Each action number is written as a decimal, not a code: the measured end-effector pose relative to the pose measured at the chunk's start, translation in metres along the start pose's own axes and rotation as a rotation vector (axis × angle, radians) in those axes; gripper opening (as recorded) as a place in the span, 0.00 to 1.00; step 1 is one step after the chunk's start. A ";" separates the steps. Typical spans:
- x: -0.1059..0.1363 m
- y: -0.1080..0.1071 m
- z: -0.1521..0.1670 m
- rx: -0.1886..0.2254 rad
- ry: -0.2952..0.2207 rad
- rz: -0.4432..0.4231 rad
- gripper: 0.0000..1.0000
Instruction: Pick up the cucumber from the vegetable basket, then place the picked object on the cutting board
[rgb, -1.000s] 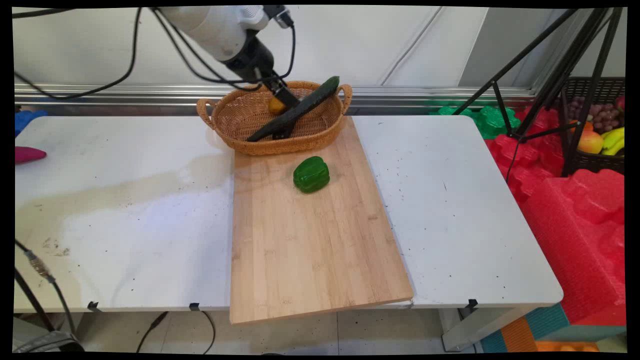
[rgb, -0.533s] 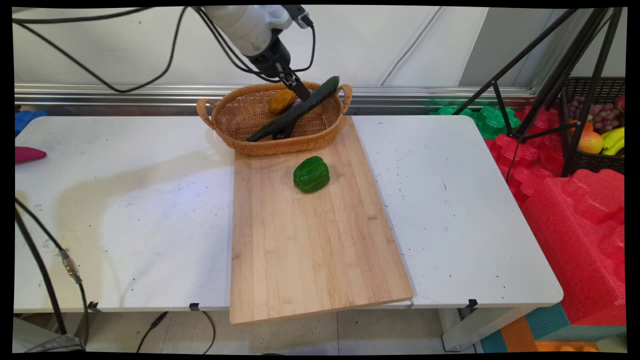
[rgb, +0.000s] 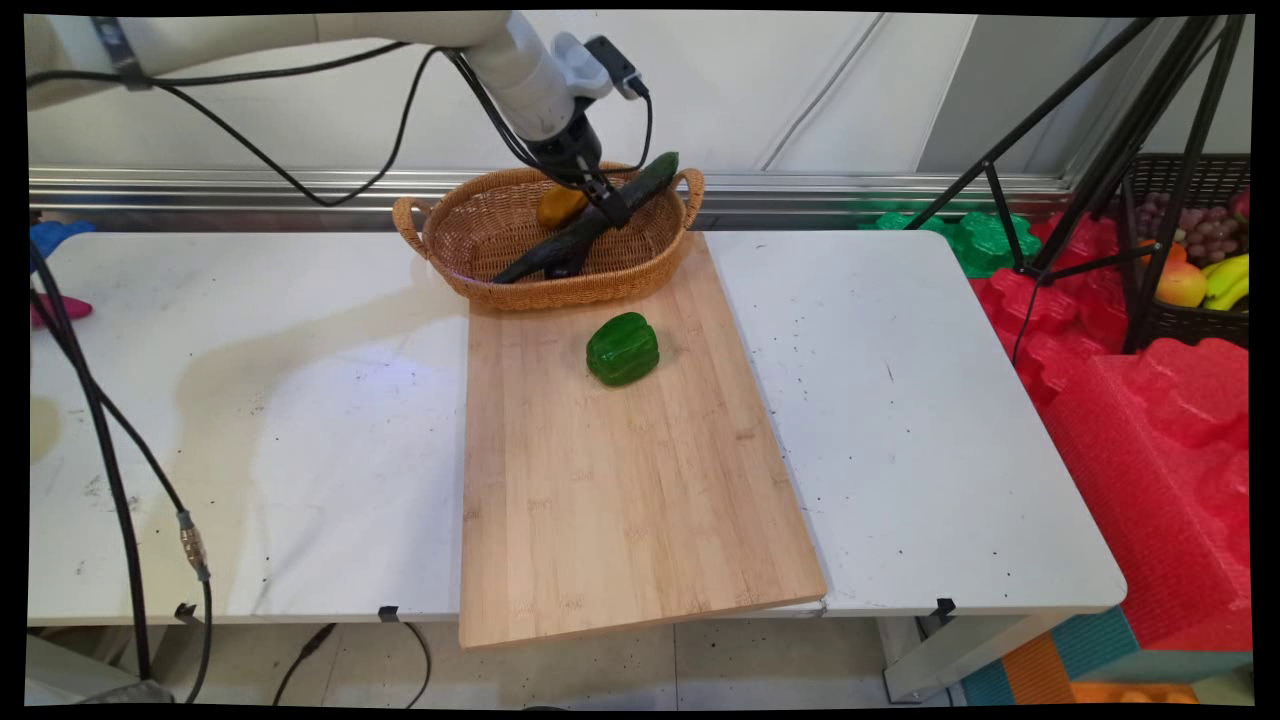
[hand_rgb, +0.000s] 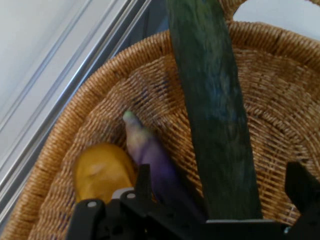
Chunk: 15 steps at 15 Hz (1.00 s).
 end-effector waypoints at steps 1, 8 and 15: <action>0.001 0.000 0.006 -0.004 -0.005 0.000 1.00; 0.005 0.002 0.021 -0.007 -0.002 -0.027 0.00; 0.007 0.015 -0.003 0.044 0.017 -0.063 0.00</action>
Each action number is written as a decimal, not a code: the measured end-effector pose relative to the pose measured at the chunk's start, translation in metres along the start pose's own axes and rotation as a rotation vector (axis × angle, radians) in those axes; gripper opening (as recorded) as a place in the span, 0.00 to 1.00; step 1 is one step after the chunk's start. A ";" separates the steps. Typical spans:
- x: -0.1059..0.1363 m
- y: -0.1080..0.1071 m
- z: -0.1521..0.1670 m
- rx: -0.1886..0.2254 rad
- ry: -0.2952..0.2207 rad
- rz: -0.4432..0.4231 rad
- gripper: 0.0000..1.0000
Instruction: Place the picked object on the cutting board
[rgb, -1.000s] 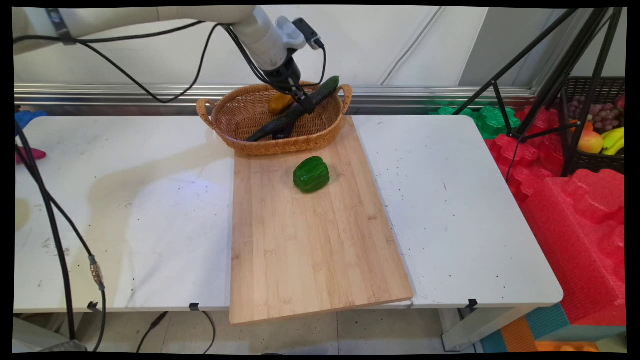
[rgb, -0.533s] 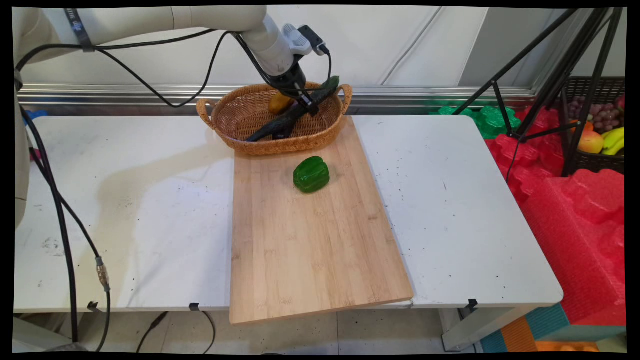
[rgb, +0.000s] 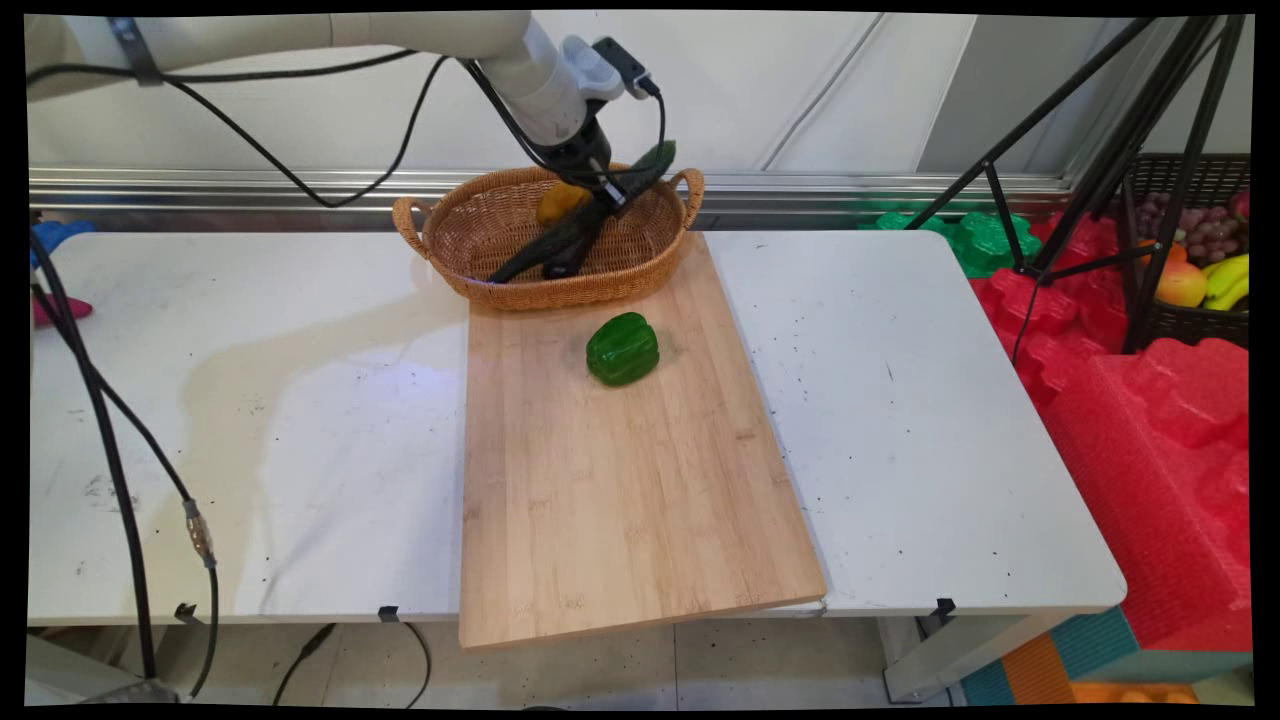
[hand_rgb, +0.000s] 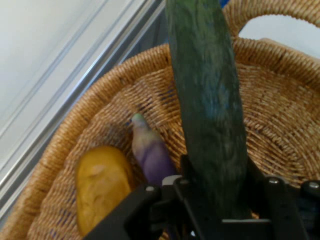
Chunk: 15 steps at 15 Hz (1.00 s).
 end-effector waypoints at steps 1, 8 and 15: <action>0.002 0.002 -0.009 0.017 0.009 -0.004 0.00; 0.004 0.026 -0.090 0.125 0.101 -0.029 0.00; -0.022 0.085 -0.170 0.102 0.134 0.035 0.00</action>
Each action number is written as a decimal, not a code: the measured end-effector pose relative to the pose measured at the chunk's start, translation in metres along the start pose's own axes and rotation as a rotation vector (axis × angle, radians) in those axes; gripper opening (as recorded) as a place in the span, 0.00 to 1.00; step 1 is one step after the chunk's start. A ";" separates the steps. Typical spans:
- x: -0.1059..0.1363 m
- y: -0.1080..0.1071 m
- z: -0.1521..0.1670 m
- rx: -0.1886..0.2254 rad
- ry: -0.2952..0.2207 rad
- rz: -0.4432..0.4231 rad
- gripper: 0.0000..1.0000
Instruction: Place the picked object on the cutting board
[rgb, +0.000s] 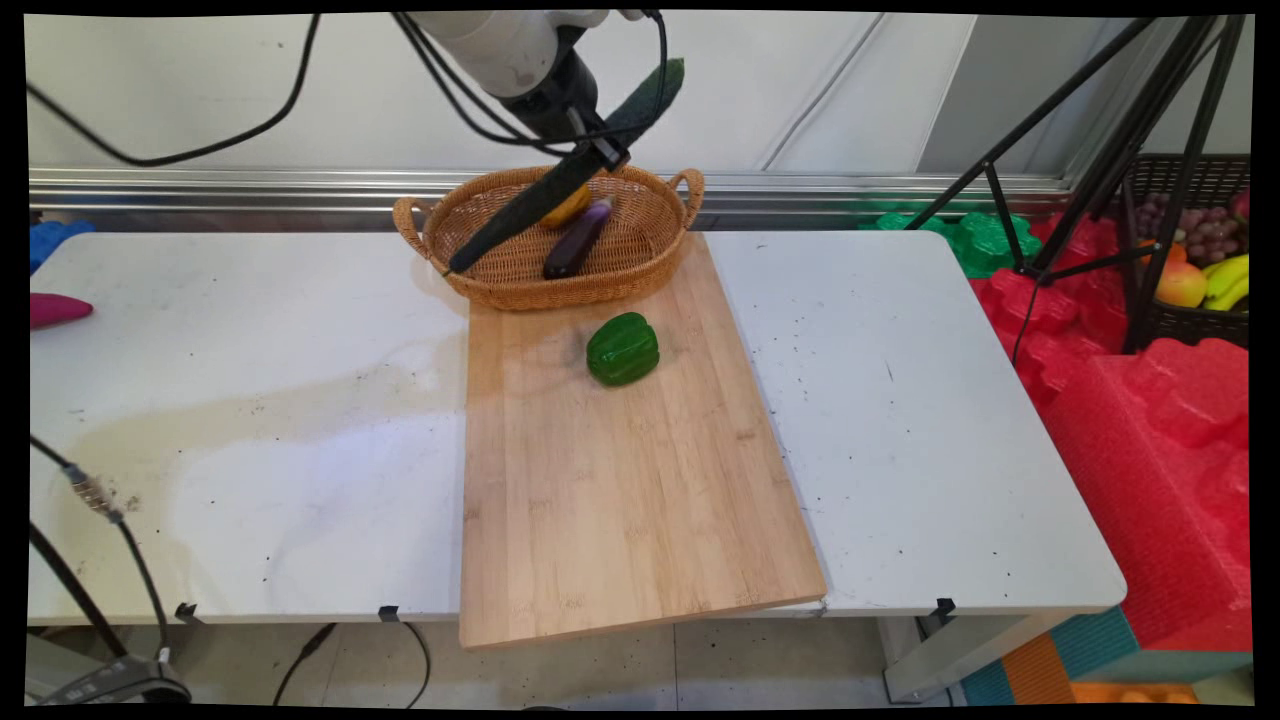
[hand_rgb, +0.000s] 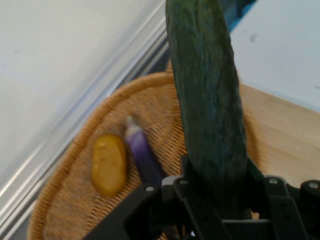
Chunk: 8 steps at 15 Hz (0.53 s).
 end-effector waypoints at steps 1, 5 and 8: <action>-0.009 0.010 -0.015 -0.010 -0.002 0.009 0.00; -0.023 0.043 -0.039 -0.066 -0.021 0.065 0.00; -0.035 0.065 -0.044 -0.106 -0.047 0.109 0.00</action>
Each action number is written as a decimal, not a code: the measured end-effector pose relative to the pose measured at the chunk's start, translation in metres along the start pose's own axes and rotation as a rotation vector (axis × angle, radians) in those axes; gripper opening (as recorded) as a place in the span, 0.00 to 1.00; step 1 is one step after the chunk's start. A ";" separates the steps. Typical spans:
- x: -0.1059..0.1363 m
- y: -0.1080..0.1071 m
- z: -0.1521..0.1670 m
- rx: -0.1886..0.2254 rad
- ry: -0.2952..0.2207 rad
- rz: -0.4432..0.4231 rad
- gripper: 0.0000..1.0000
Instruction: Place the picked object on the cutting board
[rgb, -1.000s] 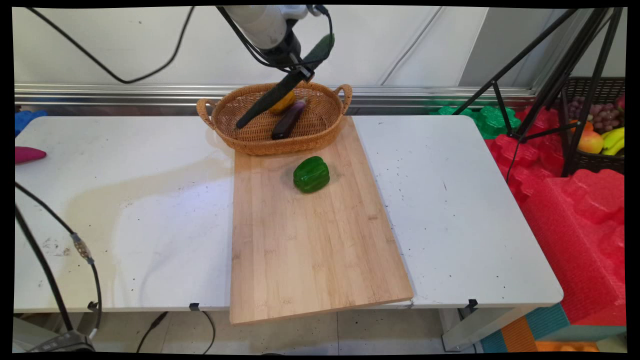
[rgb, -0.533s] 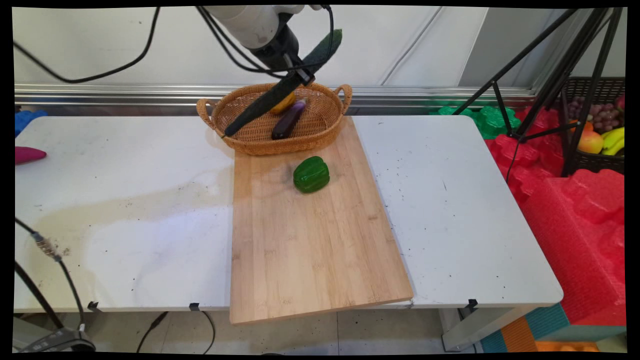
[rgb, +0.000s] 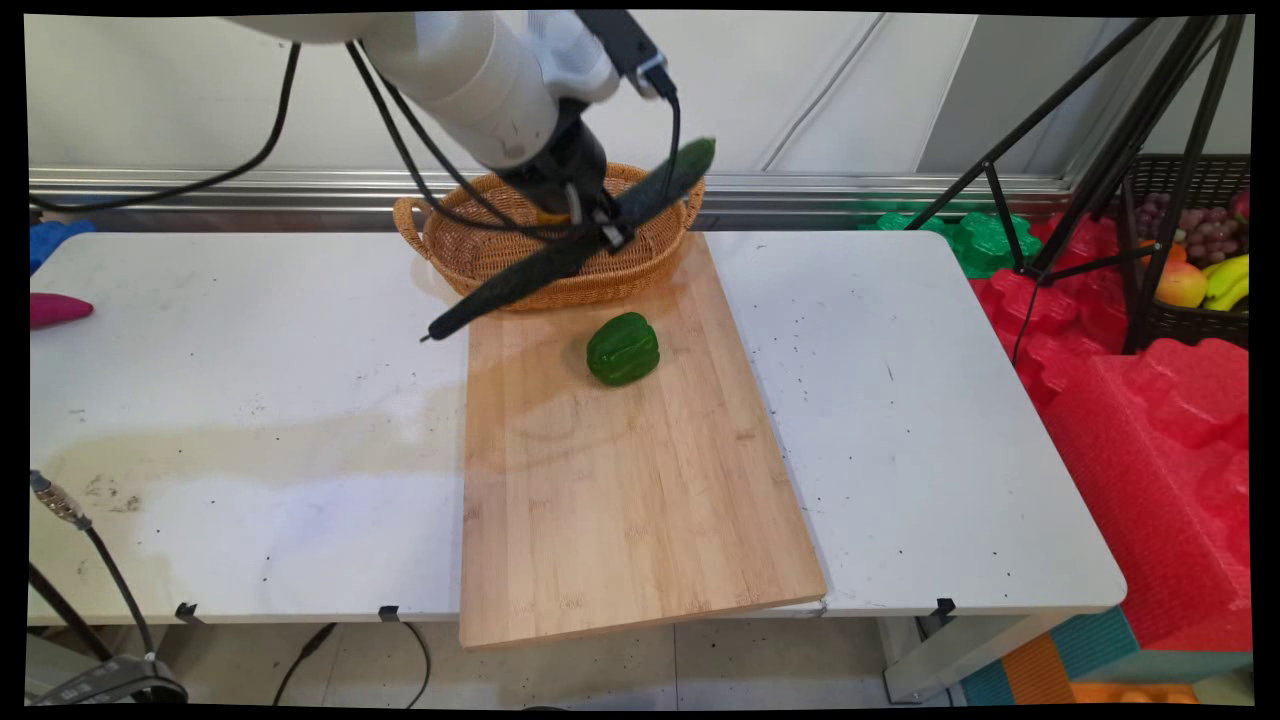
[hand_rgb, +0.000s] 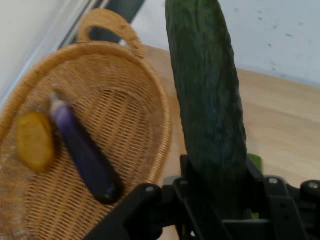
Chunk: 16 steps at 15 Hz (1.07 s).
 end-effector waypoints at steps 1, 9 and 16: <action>-0.003 0.008 0.002 -0.014 -0.013 0.014 0.00; -0.029 0.053 0.046 -0.106 -0.137 0.092 0.00; -0.045 0.073 0.077 -0.147 -0.189 0.113 0.00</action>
